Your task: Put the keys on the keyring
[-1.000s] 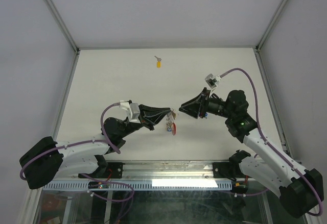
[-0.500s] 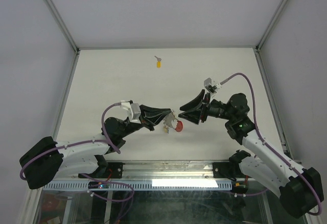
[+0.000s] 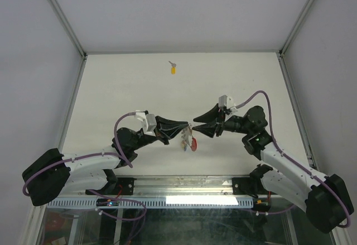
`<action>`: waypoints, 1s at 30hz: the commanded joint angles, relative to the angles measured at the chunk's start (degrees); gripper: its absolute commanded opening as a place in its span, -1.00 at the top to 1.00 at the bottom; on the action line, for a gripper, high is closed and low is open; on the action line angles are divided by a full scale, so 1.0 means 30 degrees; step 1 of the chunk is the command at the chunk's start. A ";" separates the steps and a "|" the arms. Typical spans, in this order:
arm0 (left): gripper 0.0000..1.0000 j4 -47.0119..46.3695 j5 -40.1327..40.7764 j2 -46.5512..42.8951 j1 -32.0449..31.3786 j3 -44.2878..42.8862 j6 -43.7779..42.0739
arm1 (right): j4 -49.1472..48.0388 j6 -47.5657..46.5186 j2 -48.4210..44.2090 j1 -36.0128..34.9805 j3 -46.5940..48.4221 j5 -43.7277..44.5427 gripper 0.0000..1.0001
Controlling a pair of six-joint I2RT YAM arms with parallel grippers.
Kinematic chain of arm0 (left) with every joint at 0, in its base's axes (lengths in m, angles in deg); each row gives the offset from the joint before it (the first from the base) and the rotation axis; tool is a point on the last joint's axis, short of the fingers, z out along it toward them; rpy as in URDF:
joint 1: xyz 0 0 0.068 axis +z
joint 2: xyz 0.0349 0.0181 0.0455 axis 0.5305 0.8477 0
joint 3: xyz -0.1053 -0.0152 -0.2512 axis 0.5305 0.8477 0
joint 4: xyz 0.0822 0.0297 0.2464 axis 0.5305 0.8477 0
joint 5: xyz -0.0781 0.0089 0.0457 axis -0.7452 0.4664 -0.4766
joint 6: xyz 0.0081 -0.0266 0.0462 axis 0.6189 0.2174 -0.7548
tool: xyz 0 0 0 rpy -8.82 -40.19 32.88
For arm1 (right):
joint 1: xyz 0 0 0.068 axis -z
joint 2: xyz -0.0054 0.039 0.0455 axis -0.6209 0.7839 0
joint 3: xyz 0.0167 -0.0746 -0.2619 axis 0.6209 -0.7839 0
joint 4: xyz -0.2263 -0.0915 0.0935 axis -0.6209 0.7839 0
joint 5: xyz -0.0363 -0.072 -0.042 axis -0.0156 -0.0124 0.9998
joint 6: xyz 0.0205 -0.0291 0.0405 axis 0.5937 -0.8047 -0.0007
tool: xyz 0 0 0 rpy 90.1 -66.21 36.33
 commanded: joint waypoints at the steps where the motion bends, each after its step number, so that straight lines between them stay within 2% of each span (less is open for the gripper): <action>1: 1.00 -0.0821 -0.0625 -0.0120 -0.0131 -0.0870 -0.0054 | -0.1314 -0.1183 0.0515 -0.0310 0.1335 -0.0673 0.22; 14: 1.00 -0.0542 -0.0735 -0.0149 -0.0134 -0.0987 -0.0178 | -0.0707 -0.1322 0.1204 -0.1127 0.1900 -0.1293 0.40; 16: 1.00 -0.0518 -0.0742 -0.0178 -0.0134 -0.1009 -0.0182 | -0.0416 -0.1420 0.1432 -0.1301 0.2094 -0.1478 0.51; 21: 1.00 -0.0405 -0.0671 -0.0277 -0.0135 -0.0965 -0.0201 | 0.0558 -0.1831 0.1267 -0.1422 0.2406 -0.1395 1.00; 27: 1.00 0.1179 0.0547 -0.1001 -0.0105 -0.1135 -0.0637 | 0.7865 -0.4539 0.0099 -0.1422 0.4500 0.0072 1.00; 30: 0.57 0.3012 0.0935 -0.1741 -0.0112 -0.1410 -0.1224 | 1.1867 -0.5779 -0.0194 -0.1425 0.6136 0.2159 1.00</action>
